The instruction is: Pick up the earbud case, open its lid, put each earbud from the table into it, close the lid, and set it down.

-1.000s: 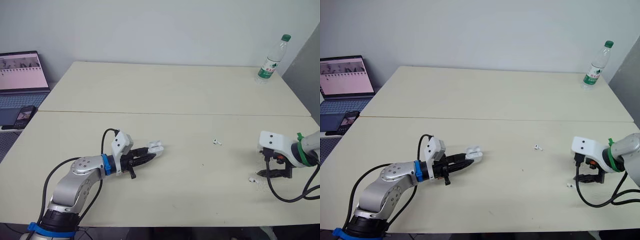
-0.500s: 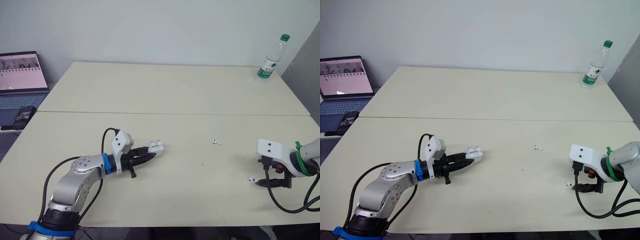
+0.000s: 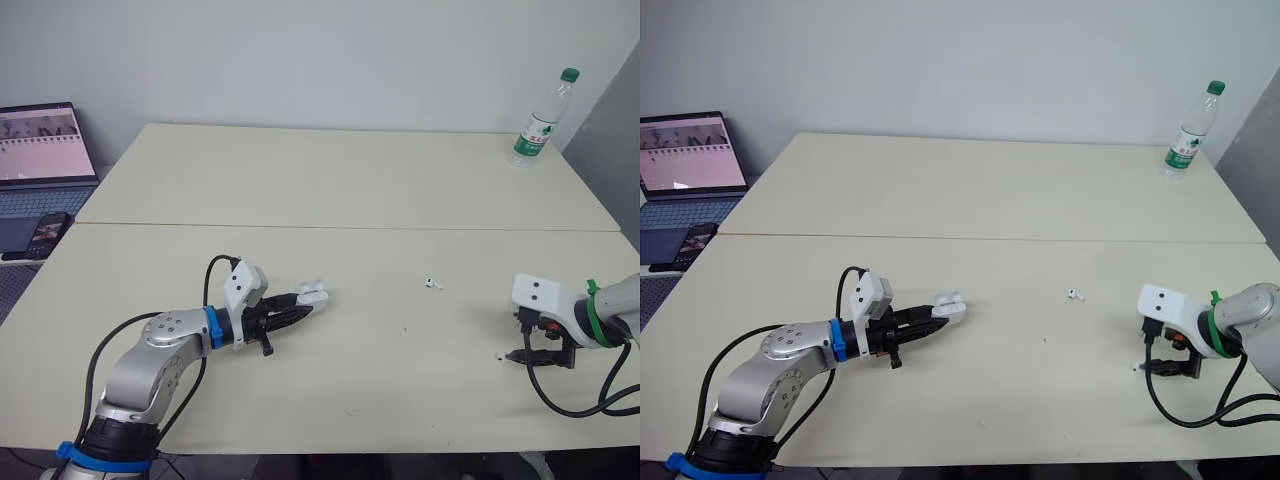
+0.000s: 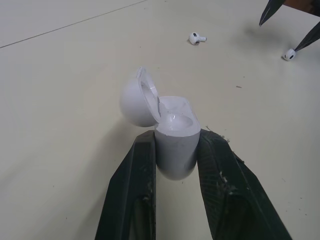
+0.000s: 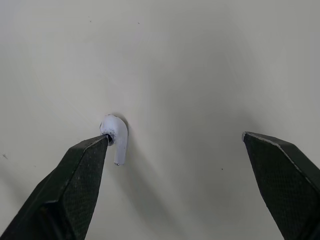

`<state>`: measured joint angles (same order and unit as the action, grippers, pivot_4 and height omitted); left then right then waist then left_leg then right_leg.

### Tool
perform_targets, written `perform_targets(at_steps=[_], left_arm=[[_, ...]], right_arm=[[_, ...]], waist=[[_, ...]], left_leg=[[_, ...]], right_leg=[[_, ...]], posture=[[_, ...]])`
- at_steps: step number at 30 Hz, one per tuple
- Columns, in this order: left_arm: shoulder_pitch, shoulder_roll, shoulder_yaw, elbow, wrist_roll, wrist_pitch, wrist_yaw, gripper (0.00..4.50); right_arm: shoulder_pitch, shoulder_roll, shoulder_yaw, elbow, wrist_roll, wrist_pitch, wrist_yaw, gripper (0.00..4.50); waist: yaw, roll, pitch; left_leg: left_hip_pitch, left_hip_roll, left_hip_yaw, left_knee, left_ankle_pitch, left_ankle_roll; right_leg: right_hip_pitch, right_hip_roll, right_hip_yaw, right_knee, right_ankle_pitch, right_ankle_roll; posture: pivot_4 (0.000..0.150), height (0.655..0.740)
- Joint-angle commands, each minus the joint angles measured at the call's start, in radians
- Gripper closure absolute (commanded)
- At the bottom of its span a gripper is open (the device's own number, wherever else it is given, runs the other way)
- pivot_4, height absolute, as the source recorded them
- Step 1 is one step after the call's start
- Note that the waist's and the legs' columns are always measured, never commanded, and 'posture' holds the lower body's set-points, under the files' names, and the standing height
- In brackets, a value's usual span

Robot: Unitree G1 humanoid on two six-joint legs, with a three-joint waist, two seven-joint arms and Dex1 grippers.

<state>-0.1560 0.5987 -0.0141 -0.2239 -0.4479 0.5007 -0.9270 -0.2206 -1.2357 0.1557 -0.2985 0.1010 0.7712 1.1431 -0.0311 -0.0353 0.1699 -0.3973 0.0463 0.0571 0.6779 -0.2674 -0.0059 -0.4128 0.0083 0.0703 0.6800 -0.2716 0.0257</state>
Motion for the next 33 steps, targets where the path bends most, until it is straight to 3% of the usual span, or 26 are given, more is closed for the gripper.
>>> perform_targets(at_steps=[1,17,25,33], left_arm=[[-0.013,0.01,0.012,-0.031,-0.011,-0.003,0.0,3.69],[-0.007,0.005,0.008,-0.026,-0.008,-0.012,-0.002,3.69],[0.004,-0.002,0.005,-0.018,-0.003,-0.028,-0.002,3.69],[0.013,-0.002,0.008,-0.002,0.001,-0.05,-0.01,3.69]], right_arm=[[-0.025,-0.003,-0.011,0.01,-0.017,-0.01,-0.016,0.03],[-0.083,-0.002,-0.017,0.029,-0.013,0.003,-0.033,0.03],[-0.036,-0.039,-0.009,-0.047,0.039,0.014,0.051,0.03],[0.007,-0.09,0.013,0.059,-0.017,-0.387,0.196,0.03]], waist=[[0.0,0.0,0.0],[0.0,0.0,0.0],[0.0,0.0,0.0],[0.0,0.0,0.0]], left_leg=[[0.0,0.0,0.0,0.0,0.0,0.0],[0.0,0.0,0.0,0.0,0.0,0.0],[0.0,0.0,-0.001,0.0,0.0,0.0],[0.0,0.0,0.0,0.0,0.0,0.0]], right_leg=[[0.0,0.0,0.0,0.0,0.0,0.0],[0.0,0.0,0.0,0.0,0.0,0.0],[0.0,0.0,0.0,0.0,0.0,0.0],[0.0,0.0,-0.001,0.0,-0.001,0.001]], posture=[[0.15,0.7362],[0.15,0.7362],[0.15,0.7362],[0.15,0.7362]])
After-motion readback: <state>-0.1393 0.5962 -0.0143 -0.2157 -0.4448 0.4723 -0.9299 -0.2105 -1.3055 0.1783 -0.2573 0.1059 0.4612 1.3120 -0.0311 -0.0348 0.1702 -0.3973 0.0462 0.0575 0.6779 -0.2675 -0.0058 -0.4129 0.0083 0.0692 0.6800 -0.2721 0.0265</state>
